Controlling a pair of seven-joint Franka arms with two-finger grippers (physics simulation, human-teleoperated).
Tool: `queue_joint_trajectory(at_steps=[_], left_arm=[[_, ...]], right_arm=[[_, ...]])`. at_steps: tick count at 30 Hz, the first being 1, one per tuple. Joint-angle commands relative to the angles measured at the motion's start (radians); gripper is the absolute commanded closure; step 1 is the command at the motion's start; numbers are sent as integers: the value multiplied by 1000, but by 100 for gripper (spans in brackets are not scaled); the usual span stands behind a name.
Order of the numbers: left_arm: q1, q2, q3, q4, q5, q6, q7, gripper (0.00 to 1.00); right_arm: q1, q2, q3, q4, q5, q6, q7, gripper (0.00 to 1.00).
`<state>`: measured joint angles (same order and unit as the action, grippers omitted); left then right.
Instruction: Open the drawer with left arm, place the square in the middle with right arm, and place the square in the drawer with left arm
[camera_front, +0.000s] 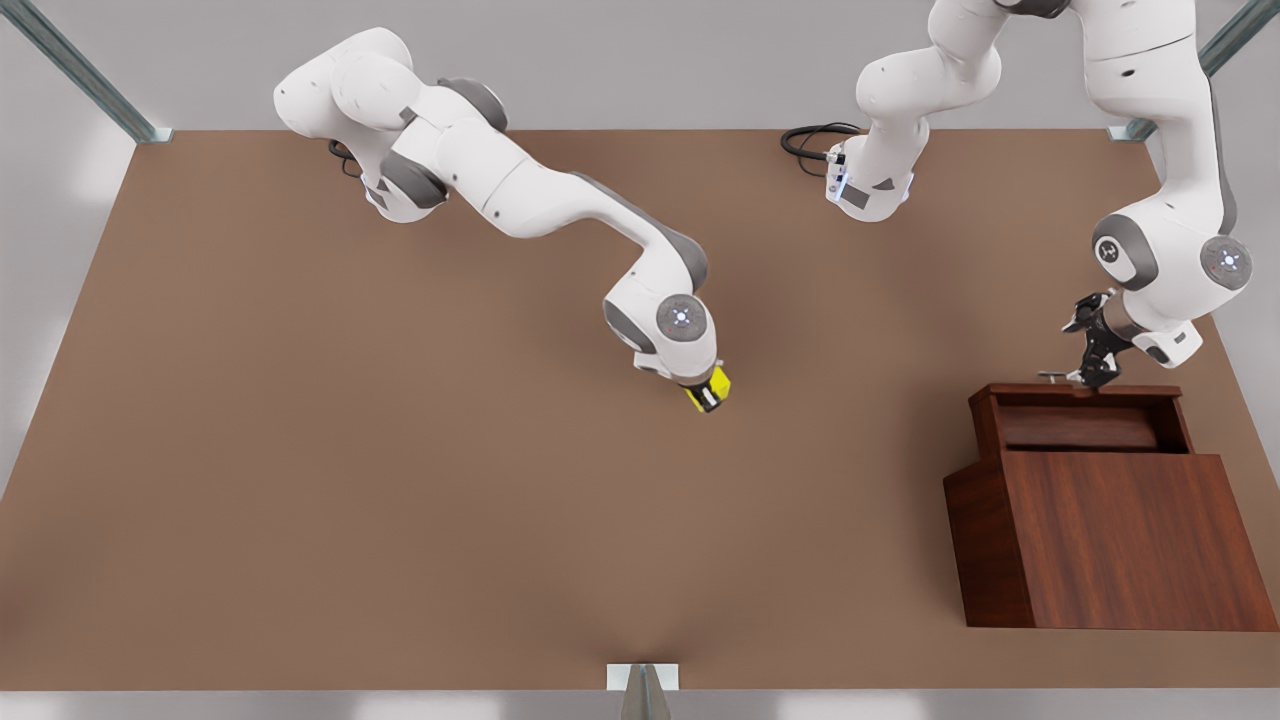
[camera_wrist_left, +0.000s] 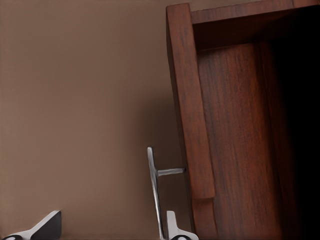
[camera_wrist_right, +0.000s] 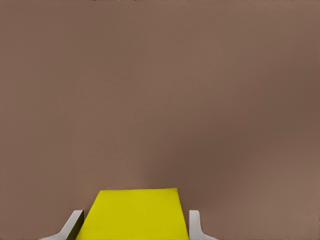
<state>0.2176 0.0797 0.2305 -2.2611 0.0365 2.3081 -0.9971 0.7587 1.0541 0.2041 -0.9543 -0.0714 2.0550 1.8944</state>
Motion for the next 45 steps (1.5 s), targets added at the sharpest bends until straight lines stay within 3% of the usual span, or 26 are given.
queue_joint_trajectory(at_steps=[1,4,12,14,18,20,21,23,25,27,29,32,36,37,39,45], left_arm=[[0,-1,0,0,0,-1,-2,0],[0,-3,0,0,0,-9,0,0],[0,-14,1,0,0,-53,-2,0],[0,-21,0,0,0,-70,-2,0],[-1,-55,-2,8,0,-128,-12,0],[-10,-93,-17,89,-15,-313,-58,0],[-12,-107,-80,161,-24,-439,-142,0],[-12,-97,-333,454,-38,-757,-338,0],[-14,-41,-529,566,-27,-750,-125,0],[-35,140,-723,788,-24,-742,411,0],[-201,288,-723,900,31,-609,565,0],[-415,442,-724,922,178,-473,551,0],[-468,477,-723,824,194,-346,636,0],[-468,480,-717,750,180,-259,882,0],[-514,492,-679,647,194,-81,922,0],[-520,496,-649,542,188,-4,1103,0]], right_arm=[[1,0,0,-3,-1,-4,-9,16],[-1,0,1,-3,4,-9,-52,0],[-48,-48,15,0,12,-61,-162,0],[-120,-198,18,-29,-1,-190,-379,0],[-459,-511,20,-314,2,-196,-983,0],[-657,-637,20,-402,4,-265,-1328,0],[-700,-663,20,-403,4,-308,-1406,0],[-800,-755,21,-442,9,-397,-1611,0],[-828,-835,20,-537,16,-365,-1631,0],[-848,-945,20,-685,18,-300,-1641,0],[-883,-928,15,-658,39,-299,-1739,0],[-889,-869,17,-572,42,-323,-1756,0],[-886,-818,18,-503,68,-365,-1753,0],[-886,-818,18,-503,68,-365,-1752,0],[-883,-812,18,-505,67,-360,-1750,0],[-886,-810,18,-506,68,-357,-1752,0]])
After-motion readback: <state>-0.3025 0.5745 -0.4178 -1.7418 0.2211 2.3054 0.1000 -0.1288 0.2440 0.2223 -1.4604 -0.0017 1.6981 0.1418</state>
